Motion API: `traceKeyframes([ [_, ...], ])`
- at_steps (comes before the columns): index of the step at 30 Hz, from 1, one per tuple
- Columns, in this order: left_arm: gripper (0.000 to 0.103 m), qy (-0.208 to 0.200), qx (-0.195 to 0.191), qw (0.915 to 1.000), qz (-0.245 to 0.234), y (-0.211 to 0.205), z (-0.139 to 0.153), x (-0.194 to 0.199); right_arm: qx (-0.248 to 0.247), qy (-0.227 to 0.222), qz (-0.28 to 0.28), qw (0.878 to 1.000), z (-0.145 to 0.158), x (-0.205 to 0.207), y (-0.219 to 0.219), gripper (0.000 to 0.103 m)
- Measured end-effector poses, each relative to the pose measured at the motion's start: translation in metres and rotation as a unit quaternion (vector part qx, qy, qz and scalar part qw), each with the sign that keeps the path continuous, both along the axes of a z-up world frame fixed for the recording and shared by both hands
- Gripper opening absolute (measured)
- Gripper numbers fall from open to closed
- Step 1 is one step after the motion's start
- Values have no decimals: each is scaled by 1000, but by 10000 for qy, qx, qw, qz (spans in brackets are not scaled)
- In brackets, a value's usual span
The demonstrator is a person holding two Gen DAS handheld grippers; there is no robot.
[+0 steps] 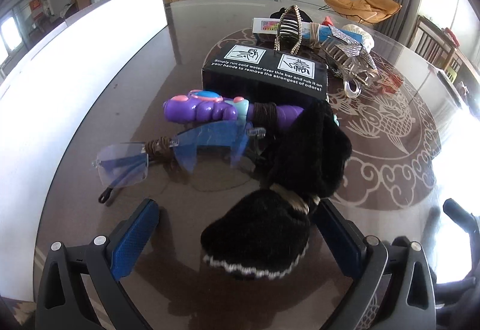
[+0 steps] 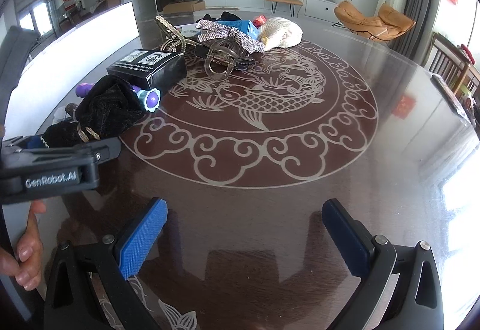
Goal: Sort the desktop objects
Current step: 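Grasp the black knit hat with the left tool and lift it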
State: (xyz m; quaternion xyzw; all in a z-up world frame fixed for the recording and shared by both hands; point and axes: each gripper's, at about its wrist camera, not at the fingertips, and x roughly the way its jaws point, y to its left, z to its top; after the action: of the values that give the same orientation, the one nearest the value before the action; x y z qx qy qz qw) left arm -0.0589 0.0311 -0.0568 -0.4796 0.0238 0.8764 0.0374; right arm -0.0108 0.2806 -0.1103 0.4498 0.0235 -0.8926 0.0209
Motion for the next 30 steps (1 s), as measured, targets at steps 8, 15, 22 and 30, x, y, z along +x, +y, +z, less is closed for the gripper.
traceKeyframes([
  [8,103,156,30,9999,22,-8,-2,18,-15,-40,6,10000,0,1,-1,103],
  [15,103,191,32,9998,43,-5,-5,22,-54,-54,4,10000,0,-1,1,103],
  [22,103,192,23,9998,42,-5,-4,21,-54,-54,5,10000,0,-1,1,103],
  [30,103,173,35,9998,49,-5,-4,23,-54,-54,5,10000,0,-1,1,103],
])
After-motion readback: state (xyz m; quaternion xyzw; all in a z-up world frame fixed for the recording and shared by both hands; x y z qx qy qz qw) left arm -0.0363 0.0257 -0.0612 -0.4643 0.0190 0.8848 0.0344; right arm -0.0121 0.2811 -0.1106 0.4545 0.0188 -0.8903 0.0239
